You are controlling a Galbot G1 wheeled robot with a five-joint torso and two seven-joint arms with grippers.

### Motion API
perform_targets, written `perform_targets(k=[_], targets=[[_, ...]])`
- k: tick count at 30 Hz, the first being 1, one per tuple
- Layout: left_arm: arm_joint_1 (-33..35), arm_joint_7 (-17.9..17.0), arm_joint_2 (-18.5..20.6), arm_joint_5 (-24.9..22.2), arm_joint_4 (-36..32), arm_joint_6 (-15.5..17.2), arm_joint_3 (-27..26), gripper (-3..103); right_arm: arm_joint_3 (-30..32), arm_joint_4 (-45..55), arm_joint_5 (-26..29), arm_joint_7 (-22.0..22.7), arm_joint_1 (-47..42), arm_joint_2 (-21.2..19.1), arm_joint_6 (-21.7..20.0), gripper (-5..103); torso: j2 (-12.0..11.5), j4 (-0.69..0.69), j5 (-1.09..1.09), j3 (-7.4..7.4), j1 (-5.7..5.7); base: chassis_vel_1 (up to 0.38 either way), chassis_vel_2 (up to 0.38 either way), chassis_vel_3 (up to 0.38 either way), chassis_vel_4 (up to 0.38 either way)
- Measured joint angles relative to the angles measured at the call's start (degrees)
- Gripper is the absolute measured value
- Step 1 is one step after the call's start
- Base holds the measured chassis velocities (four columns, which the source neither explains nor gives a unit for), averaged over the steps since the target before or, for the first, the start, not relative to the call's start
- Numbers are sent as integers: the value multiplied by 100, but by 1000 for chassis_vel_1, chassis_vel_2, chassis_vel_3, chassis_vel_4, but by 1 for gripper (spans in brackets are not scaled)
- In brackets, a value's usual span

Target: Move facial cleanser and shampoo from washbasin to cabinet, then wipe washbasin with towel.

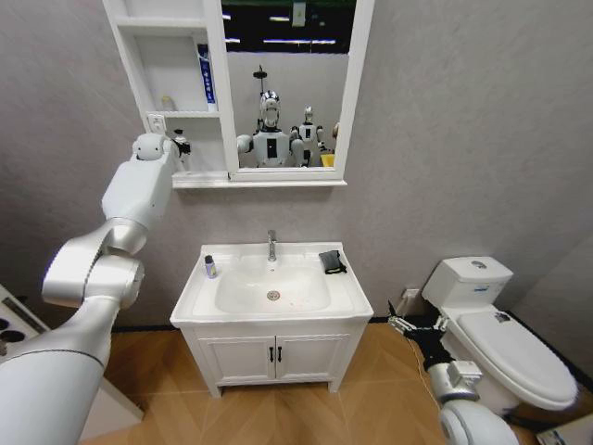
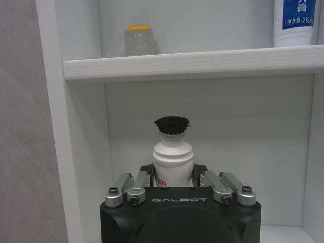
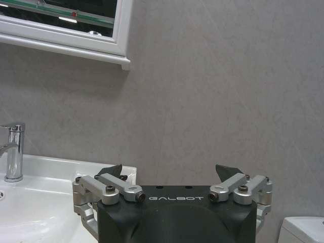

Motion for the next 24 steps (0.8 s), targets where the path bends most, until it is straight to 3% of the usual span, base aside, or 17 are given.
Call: perform_targets(k=[13, 15, 18, 19, 21, 23, 24], targets=[[-50, 0, -101, 177, 254, -189, -149, 36, 47, 49, 37, -59, -82, 38, 25, 100, 0, -1, 0, 0, 1, 0, 0, 0, 0], [-50, -3, -97, 176, 256, -190, -158, 48, 47, 49, 41, -57, -73, 41, 26, 100, 0, -1, 0, 0, 0, 0, 0, 0, 0], [-38, -4, -90, 176, 257, -195, -157, 53, 46, 58, 50, -51, -62, 42, 26, 100, 0, -1, 1, 0, 0, 0, 0, 0, 0], [-20, -4, -88, 175, 254, -198, -155, 64, 46, 71, 63, -44, -56, 42, 25, 100, 0, -1, 0, 0, 0, 0, 0, 0, 0], [-10, -6, -88, 172, 249, -198, -155, 64, 46, 79, 70, -40, -54, 43, 23, 100, 0, 0, -1, 0, 1, 0, 0, 0, 0], [4, -12, -90, 165, 214, -201, -155, 75, 53, 87, 75, -35, -61, 45, 21, 100, 0, 0, 0, 0, 1, 0, 0, 0, 0], [4, -12, -90, 165, 214, -201, -155, 75, 53, 87, 75, -35, -61, 45, 21, 100, 0, 0, 0, 0, 1, 0, 0, 0, 0]])
